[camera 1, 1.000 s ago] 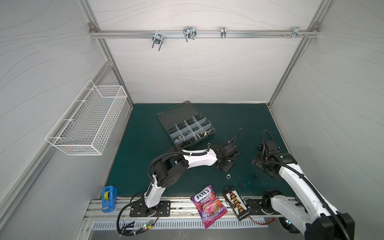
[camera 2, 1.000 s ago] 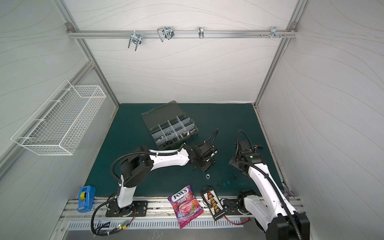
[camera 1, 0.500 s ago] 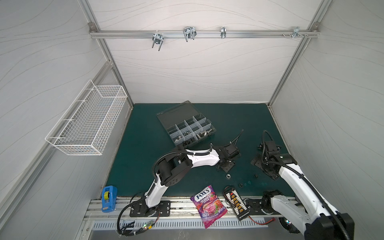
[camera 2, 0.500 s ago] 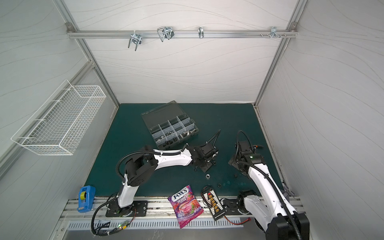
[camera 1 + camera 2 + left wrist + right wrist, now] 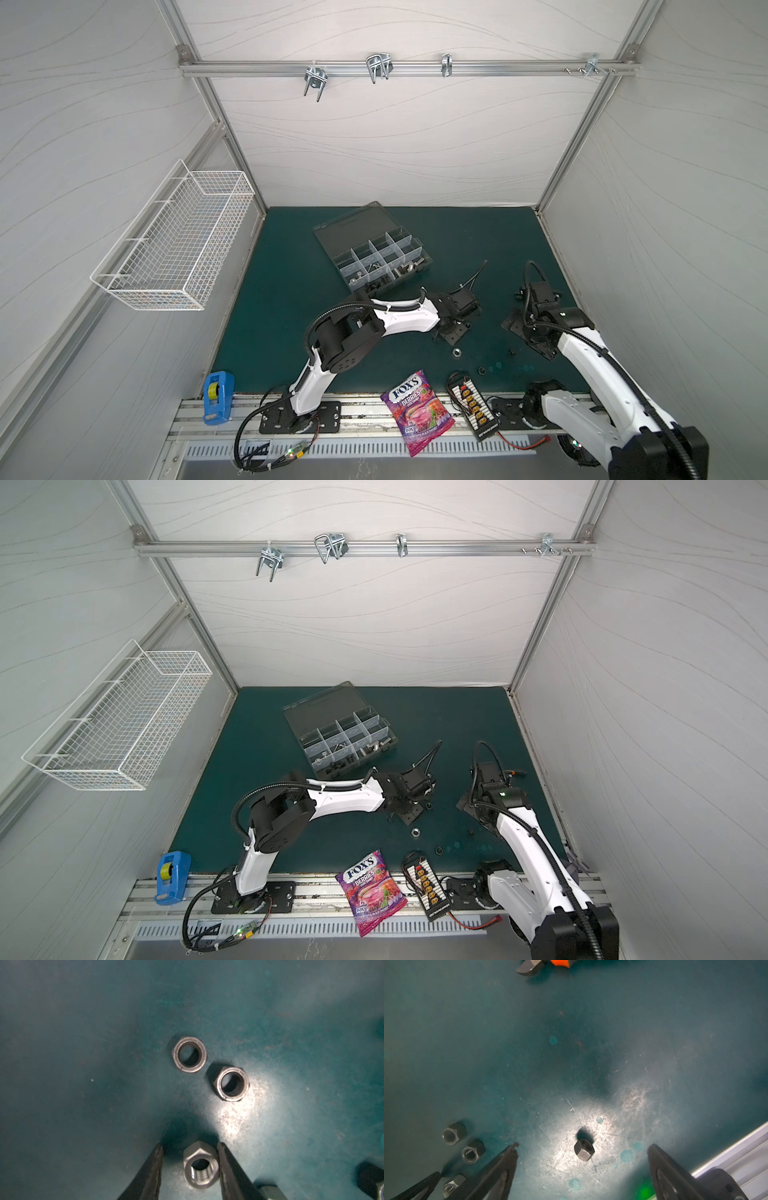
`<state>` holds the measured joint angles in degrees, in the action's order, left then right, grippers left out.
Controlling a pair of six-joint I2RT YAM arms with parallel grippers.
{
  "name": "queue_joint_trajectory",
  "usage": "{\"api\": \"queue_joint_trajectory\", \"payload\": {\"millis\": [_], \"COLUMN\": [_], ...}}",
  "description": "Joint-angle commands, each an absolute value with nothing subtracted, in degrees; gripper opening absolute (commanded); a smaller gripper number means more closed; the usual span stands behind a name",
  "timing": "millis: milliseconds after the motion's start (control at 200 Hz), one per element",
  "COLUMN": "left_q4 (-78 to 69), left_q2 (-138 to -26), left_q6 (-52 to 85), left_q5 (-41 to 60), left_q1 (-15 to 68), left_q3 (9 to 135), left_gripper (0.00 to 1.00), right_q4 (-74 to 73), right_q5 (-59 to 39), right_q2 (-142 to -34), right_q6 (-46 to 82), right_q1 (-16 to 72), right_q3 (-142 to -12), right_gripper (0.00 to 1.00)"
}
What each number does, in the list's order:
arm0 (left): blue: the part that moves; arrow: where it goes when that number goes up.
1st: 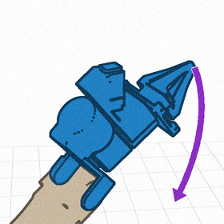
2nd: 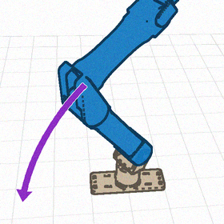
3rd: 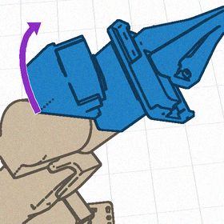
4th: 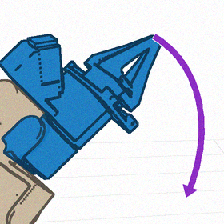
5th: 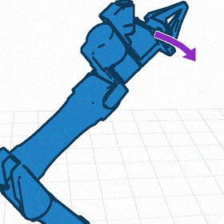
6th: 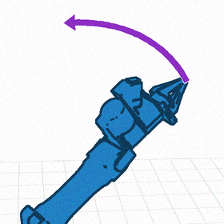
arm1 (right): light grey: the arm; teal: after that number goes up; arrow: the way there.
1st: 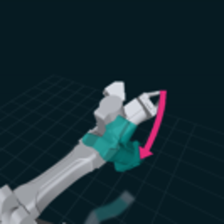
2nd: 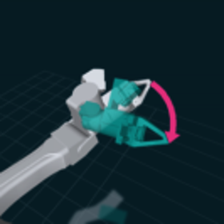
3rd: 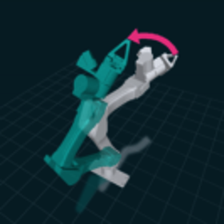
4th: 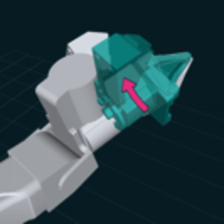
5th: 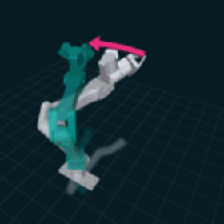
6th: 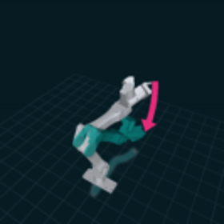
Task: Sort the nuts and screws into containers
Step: 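Lower the left gripper and close it on a silver hex nut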
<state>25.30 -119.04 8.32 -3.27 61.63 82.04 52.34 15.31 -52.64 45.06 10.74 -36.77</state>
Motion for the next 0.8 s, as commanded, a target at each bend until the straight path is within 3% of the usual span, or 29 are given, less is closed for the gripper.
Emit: {"api": "queue_joint_trajectory", "payload": {"millis": [0,300,795], "left_q4": [27.2,27.9,28.9], "left_q2": [-119.6,-119.0,-113.7], "left_q6": [7.8,8.3,9.0], "left_q5": [-4.1,-4.9,-9.4], "left_q1": [61.9,61.9,59.9], "left_q3": [82.9,82.5,82.4], "left_gripper": [0.42,0.34,0.29], "right_q4": [52.6,52.7,52.1], "right_q5": [14.9,15.1,14.2], "right_q2": [-52.3,-52.4,-52.8], "right_q6": [45.2,44.9,44.3], "right_q1": [10.4,10.2,10.2], "right_q3": [-37.0,-37.4,-38.0], "right_gripper": [0.99,0.99,0.99]}}
